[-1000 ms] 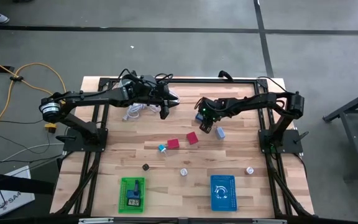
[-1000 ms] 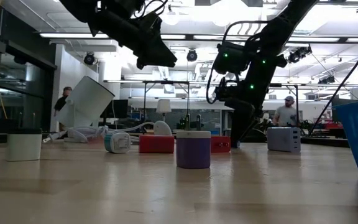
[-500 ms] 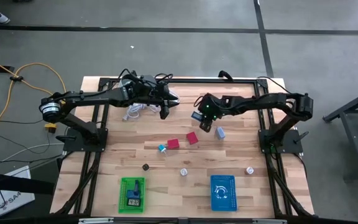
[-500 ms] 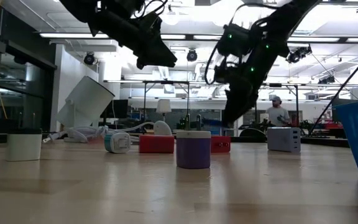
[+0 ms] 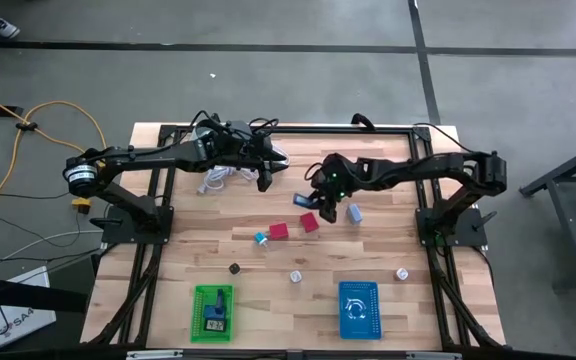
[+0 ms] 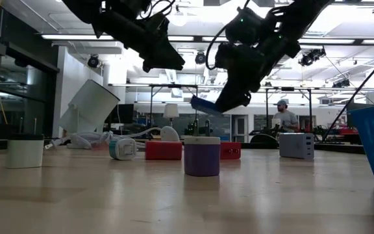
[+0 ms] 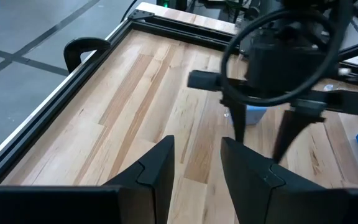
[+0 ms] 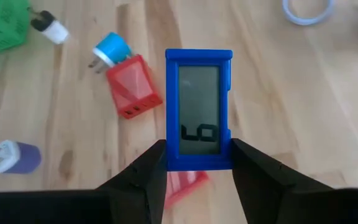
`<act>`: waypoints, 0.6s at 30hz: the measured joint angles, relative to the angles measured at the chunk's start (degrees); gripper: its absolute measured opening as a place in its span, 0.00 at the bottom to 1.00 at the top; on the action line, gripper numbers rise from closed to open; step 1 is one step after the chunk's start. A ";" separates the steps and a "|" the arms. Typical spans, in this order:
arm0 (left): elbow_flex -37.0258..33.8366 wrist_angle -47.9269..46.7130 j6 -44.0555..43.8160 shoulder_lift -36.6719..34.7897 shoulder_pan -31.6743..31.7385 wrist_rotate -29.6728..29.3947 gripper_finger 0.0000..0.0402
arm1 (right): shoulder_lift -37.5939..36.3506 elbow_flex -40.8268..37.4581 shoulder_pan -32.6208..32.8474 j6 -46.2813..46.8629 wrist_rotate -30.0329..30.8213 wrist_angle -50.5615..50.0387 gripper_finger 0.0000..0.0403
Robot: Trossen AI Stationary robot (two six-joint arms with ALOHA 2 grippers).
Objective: Pick & Place Office items
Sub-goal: Put the blue digital clock into the green bin
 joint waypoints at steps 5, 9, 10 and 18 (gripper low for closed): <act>0.00 0.00 -0.02 0.00 0.00 0.02 0.32 | 0.00 0.00 1.92 0.28 -2.74 1.79 0.36; 0.00 -0.01 -0.02 0.00 0.00 0.00 0.32 | 0.00 0.00 3.82 0.42 -2.65 2.79 0.36; 0.00 0.22 -0.13 0.00 0.00 0.00 0.32 | 0.00 0.00 4.18 0.42 -2.64 3.03 0.36; 0.02 0.97 -4.15 -0.04 0.00 0.01 0.32 | 0.00 0.00 5.07 0.99 -2.55 3.92 0.36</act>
